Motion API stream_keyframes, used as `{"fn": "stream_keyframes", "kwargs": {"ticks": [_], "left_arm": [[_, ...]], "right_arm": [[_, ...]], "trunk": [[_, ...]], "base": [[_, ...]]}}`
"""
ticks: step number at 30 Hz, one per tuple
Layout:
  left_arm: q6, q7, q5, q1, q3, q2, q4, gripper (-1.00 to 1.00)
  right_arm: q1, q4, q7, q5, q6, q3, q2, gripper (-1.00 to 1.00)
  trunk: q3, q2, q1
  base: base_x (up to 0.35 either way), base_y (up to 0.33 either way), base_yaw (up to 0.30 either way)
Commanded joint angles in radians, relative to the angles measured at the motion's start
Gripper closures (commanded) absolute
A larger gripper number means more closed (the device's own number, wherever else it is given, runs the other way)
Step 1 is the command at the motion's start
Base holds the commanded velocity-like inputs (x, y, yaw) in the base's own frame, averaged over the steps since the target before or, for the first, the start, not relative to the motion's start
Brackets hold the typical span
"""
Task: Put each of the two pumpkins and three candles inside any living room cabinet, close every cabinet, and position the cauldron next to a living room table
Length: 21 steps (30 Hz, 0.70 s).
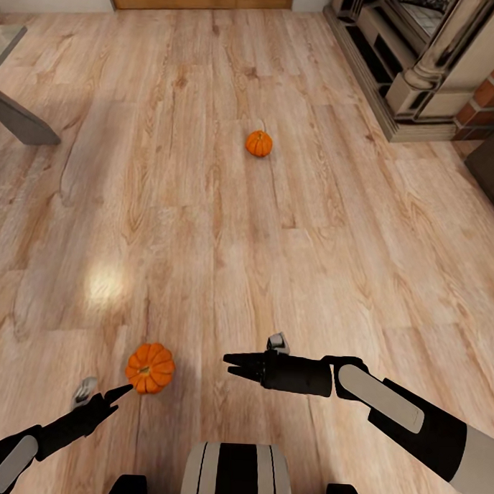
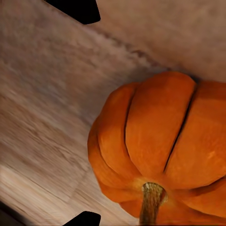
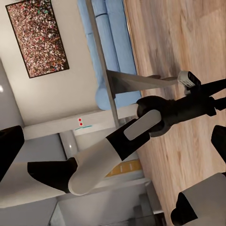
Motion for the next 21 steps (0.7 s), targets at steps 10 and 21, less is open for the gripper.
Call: {"fn": "stream_keyframes", "kwargs": {"ticks": [10, 21], "left_arm": [[0.007, -0.001, 0.005, 0.0, 0.001, 0.0, 0.0, -1.0], [0.006, -0.001, 0.004, 0.0, 0.001, -0.001, 0.0, -1.0]], "right_arm": [[-0.001, 0.0, 0.001, -0.006, 0.001, 0.002, -0.001, -1.0], [-0.001, 0.001, 0.001, -0.005, 0.001, 0.002, -0.001, -1.0]], "trunk": [[-0.001, 0.0, 0.0], [-0.001, 0.0, 0.0]], "base": [[0.098, 0.043, 0.0], [0.062, 0.049, 0.0]]}}
